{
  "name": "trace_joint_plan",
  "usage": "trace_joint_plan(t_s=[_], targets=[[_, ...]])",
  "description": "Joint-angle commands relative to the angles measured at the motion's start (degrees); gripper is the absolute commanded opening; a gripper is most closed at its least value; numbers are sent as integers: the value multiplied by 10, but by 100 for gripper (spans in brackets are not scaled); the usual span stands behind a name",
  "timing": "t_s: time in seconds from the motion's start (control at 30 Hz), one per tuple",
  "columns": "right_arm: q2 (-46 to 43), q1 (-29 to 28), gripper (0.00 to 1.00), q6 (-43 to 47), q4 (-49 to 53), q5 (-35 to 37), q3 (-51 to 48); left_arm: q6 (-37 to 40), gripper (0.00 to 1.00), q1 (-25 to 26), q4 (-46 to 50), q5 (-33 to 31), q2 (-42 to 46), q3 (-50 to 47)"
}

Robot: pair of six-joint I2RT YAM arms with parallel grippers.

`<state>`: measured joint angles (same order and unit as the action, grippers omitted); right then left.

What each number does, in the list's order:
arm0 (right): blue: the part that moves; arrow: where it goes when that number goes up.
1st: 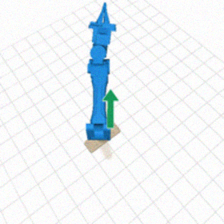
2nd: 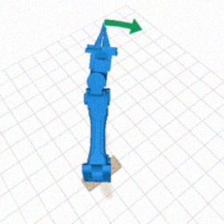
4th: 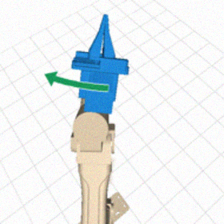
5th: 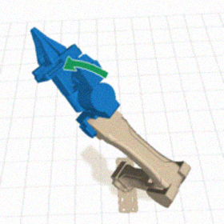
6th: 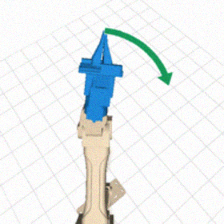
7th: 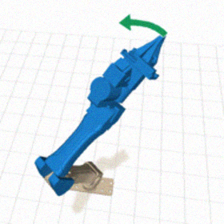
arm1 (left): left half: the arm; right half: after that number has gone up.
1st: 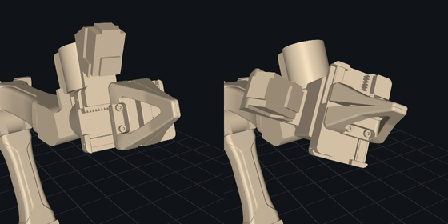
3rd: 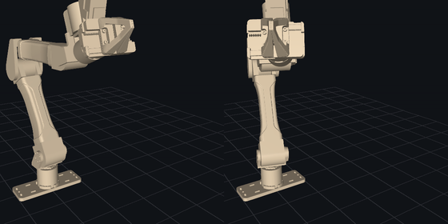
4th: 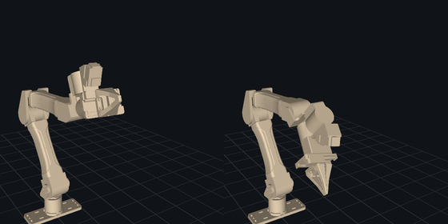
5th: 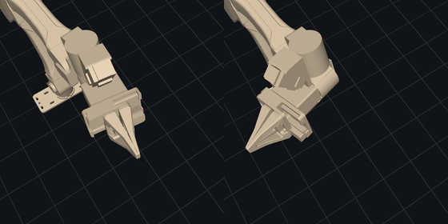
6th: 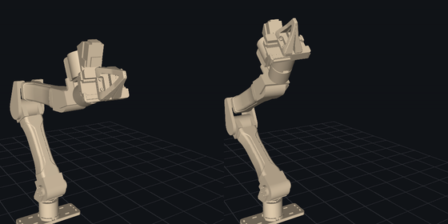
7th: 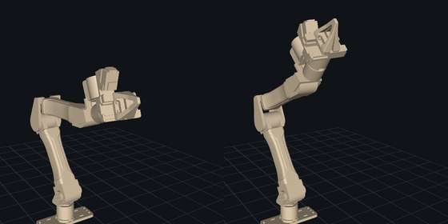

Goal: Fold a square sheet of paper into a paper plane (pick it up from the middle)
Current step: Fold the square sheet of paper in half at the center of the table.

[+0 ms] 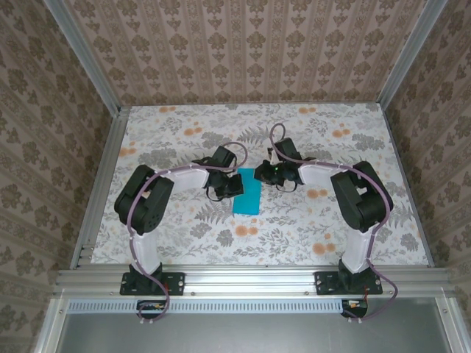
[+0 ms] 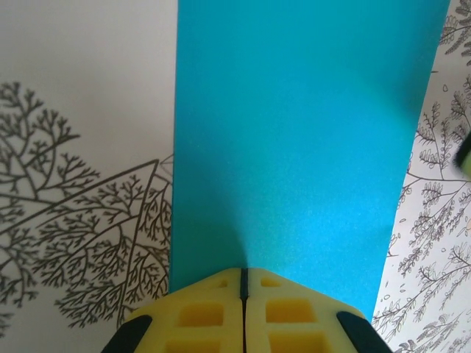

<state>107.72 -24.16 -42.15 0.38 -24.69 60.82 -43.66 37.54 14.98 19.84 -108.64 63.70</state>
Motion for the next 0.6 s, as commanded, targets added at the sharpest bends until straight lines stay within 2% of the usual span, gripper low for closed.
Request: trace_joint_plan(t_s=[0.0, 0.33, 0.57], targets=[[-3, -4, 14, -1, 11, -19, -18, -17, 7, 4, 38, -15, 10, -22], [27, -7, 13, 1, -3, -45, -30, -3, 12, -2, 25, 11, 32, 14], [73, -5, 13, 49, 27, -47, 25, 12, 22, -33, 23, 13, 48, 31]])
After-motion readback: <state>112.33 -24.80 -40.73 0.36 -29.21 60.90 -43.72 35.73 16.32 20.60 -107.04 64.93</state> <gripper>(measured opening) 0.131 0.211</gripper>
